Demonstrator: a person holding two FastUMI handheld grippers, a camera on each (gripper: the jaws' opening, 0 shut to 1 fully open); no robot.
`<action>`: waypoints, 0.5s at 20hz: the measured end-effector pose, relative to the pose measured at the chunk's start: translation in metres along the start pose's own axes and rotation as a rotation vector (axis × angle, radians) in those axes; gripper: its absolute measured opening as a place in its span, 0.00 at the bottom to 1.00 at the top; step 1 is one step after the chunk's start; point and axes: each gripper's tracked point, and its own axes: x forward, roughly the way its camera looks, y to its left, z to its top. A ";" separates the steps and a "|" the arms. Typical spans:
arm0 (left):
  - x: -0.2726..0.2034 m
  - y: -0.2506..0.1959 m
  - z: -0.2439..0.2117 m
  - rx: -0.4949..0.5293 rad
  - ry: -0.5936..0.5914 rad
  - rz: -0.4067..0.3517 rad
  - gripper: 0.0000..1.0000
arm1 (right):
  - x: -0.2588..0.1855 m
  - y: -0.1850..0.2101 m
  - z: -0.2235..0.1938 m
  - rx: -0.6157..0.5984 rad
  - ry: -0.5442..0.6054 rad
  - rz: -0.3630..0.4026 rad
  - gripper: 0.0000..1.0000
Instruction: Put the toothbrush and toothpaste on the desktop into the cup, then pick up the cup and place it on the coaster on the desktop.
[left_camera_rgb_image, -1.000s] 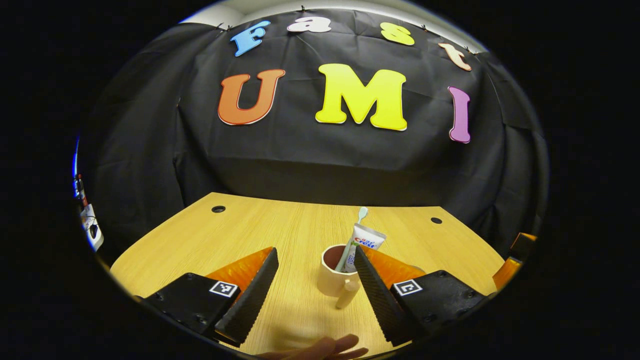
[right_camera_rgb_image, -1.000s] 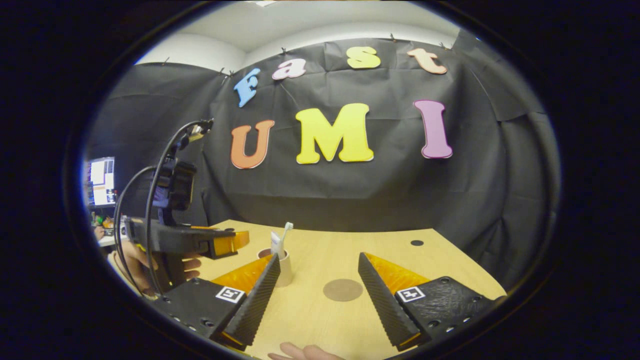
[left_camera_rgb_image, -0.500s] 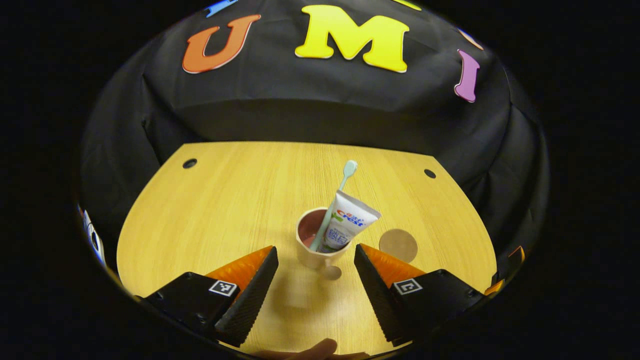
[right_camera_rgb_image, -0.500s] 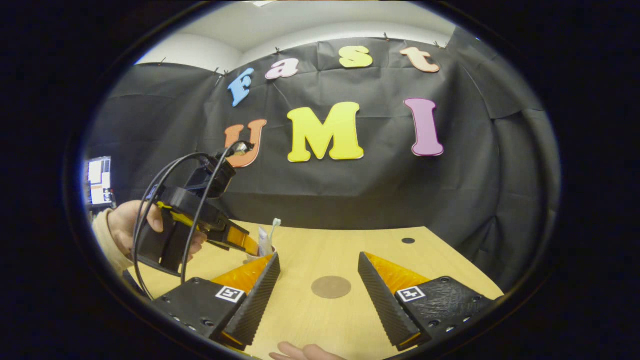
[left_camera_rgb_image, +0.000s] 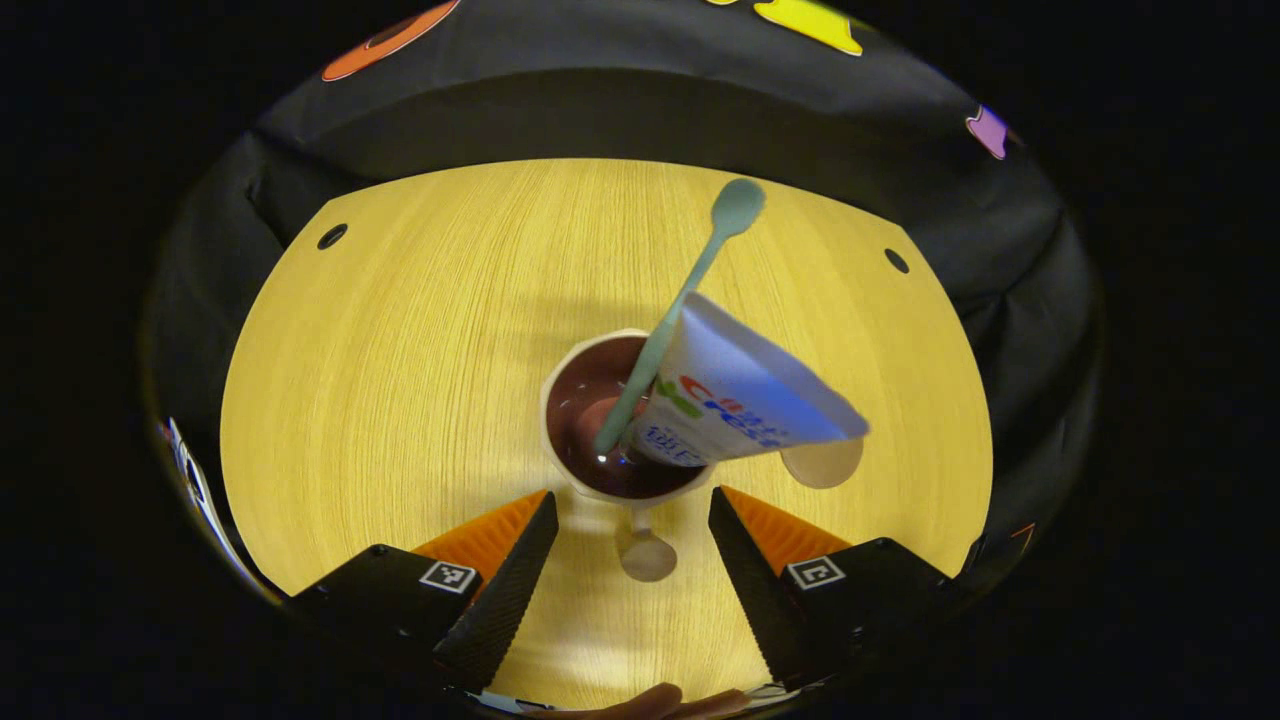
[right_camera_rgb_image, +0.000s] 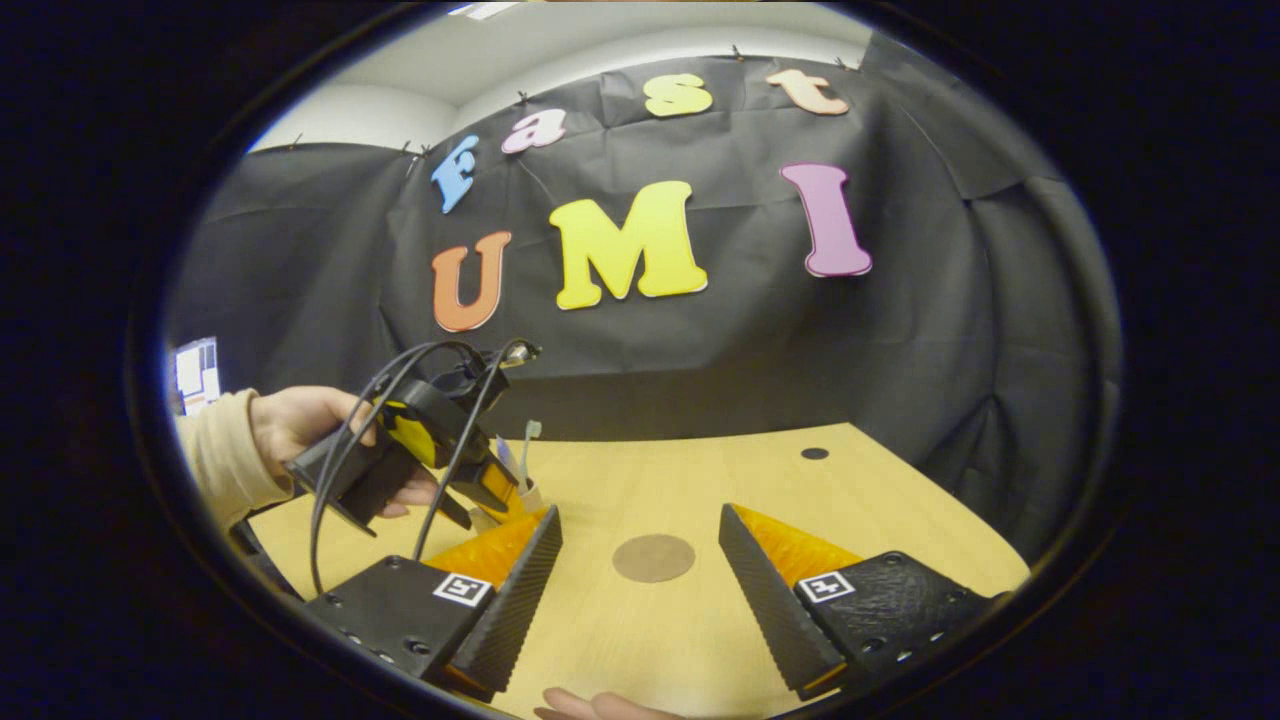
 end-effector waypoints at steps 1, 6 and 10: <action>0.003 0.000 -0.002 0.000 0.024 0.002 0.96 | 0.001 -0.002 -0.002 0.014 0.007 0.005 0.96; 0.004 -0.010 -0.007 -0.024 0.079 -0.019 0.81 | 0.008 -0.010 -0.011 0.022 0.028 0.001 0.96; -0.009 -0.018 -0.008 -0.051 0.107 -0.026 0.46 | 0.008 -0.008 -0.013 0.025 0.033 0.011 0.96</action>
